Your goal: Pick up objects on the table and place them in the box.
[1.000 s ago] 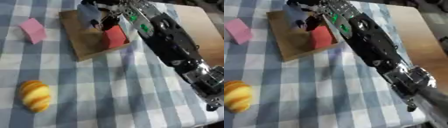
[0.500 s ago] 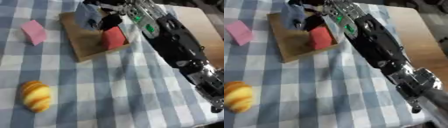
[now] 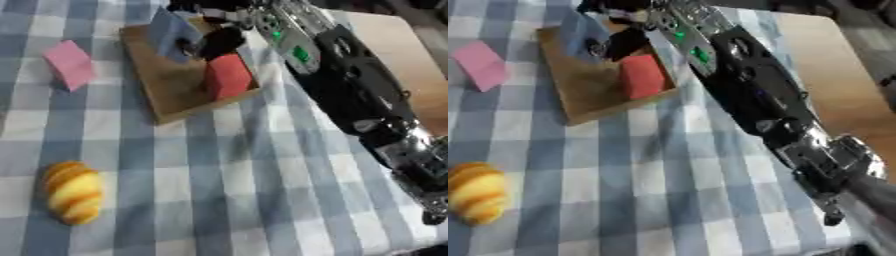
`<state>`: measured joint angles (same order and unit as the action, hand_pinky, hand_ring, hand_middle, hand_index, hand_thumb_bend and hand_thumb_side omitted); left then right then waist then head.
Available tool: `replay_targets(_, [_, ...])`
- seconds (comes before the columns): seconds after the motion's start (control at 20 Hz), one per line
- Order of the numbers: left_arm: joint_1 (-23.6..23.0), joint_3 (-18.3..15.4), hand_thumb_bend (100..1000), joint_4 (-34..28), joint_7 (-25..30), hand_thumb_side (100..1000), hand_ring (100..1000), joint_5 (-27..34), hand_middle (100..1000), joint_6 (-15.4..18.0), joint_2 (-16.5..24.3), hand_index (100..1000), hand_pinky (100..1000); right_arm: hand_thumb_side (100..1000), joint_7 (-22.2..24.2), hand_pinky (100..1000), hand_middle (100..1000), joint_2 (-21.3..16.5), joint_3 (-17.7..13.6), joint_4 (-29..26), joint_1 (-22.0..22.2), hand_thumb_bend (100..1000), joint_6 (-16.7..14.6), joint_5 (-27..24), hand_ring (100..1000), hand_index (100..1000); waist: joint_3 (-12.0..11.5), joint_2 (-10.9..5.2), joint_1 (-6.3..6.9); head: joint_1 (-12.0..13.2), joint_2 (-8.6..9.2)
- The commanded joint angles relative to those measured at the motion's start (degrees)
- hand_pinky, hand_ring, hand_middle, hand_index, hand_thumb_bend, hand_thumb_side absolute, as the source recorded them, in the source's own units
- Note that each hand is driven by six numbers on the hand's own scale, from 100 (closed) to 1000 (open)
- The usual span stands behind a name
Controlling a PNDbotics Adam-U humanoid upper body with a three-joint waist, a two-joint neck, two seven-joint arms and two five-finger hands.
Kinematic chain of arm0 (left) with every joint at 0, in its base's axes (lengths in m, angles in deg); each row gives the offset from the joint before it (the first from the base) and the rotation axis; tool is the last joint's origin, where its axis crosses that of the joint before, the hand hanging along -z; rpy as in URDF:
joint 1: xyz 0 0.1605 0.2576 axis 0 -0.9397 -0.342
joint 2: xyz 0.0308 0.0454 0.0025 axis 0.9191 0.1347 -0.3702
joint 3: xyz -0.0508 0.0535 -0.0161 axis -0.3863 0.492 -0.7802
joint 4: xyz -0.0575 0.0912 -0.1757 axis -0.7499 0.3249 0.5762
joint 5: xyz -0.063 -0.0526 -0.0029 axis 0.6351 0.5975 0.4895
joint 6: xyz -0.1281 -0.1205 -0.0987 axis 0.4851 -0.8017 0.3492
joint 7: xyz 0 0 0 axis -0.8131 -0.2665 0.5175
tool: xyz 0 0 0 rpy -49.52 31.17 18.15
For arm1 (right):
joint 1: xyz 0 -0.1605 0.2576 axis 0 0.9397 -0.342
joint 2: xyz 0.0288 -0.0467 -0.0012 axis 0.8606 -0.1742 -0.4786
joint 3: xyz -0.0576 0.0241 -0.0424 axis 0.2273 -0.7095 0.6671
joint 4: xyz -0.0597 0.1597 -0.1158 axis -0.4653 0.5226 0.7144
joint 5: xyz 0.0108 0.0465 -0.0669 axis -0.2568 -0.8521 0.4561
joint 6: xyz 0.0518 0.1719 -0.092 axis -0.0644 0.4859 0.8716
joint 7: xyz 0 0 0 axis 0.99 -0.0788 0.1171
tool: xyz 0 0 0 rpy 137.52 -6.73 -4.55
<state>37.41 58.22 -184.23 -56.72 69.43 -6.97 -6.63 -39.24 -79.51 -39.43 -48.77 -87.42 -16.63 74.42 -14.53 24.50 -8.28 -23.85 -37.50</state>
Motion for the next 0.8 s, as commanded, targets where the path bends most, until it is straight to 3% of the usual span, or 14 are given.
replay_targets(0.05, [0.37,-0.7,515,-0.89,-0.06,487,764,-0.23,692,-0.07,0.76,830,885,253,1.51,1000,1000,-1.09,-0.43,-0.3,-0.94,100,-0.63,-0.59,1000,1000,0.15,-1.68,0.57,-0.03,0.14])
replay_targets(0.45, [0.37,-0.85,528,-0.89,-0.14,477,764,-0.28,693,-0.06,0.69,832,887,289,-3.26,1000,1000,-0.71,-0.53,-1.11,-0.14,100,1.25,-3.28,1000,1000,0.41,-1.75,0.55,-0.07,0.16])
replay_targets(0.5, [0.4,-0.85,547,-0.89,-0.08,479,764,-0.32,693,-0.04,0.7,833,887,592,-4.47,1000,1000,-0.78,-0.41,-1.14,0.17,100,1.71,-3.89,1000,1000,0.4,-1.71,0.51,-0.08,0.19])
replay_targets(0.55, [0.42,-0.84,553,-0.89,0.0,478,764,-0.4,693,-0.04,0.7,834,888,1000,-5.87,1000,1000,-0.94,-0.27,-1.34,0.46,100,1.98,-4.45,1000,1000,0.4,-1.66,0.48,-0.09,0.21])
replay_targets(0.8, [0.71,-0.89,578,-0.89,0.11,473,765,-0.78,693,0.03,0.75,837,892,1000,-13.75,1000,1000,-1.66,0.22,-1.45,1.8,100,5.2,-6.52,1000,1000,0.27,-1.38,0.44,-0.1,0.26])
